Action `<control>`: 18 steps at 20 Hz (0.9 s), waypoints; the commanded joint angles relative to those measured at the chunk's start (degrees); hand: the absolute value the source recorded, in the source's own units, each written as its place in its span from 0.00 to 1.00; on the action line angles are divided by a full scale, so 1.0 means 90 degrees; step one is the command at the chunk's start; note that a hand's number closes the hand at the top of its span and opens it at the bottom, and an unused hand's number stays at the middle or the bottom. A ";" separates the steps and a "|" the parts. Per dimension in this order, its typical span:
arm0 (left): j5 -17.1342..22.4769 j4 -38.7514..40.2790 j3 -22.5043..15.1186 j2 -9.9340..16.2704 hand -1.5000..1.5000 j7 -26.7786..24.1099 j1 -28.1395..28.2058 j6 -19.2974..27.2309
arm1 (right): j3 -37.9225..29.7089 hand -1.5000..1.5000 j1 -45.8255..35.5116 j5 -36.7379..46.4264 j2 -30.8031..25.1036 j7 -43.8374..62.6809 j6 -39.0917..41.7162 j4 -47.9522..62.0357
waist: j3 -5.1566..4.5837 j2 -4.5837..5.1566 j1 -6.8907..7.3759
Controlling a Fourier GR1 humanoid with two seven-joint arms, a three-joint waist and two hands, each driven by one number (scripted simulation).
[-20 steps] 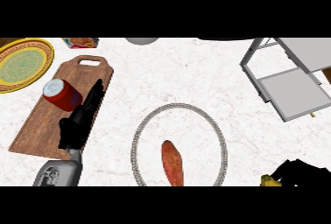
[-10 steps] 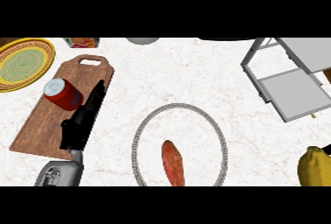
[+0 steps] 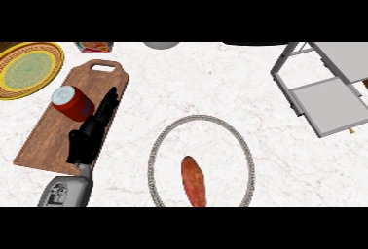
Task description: Pick the lemon from the placemat and place it in the tiered shelf
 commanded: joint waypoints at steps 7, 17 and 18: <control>0.0065 0.0040 0.0101 -0.0006 0.50 0.0258 -0.0371 -0.0040 | -0.0410 1.00 -0.1675 0.0024 -0.1299 0.0044 -0.0221 0.1976 | 0.0010 0.0030 0.0088; -0.0022 -0.0517 -0.0104 -0.0099 0.50 0.0542 -0.0049 -0.0044 | -0.0147 1.00 -0.1807 0.0784 -0.1646 -0.1195 -0.0650 0.2868 | 0.0013 0.0021 0.0081; -0.0132 -0.0181 -0.0195 -0.0246 0.50 -0.0077 0.0268 0.0063 | 0.0112 1.00 -0.2529 0.0729 -0.2117 -0.0890 -0.0579 0.3164 | 0.0007 0.0029 0.0120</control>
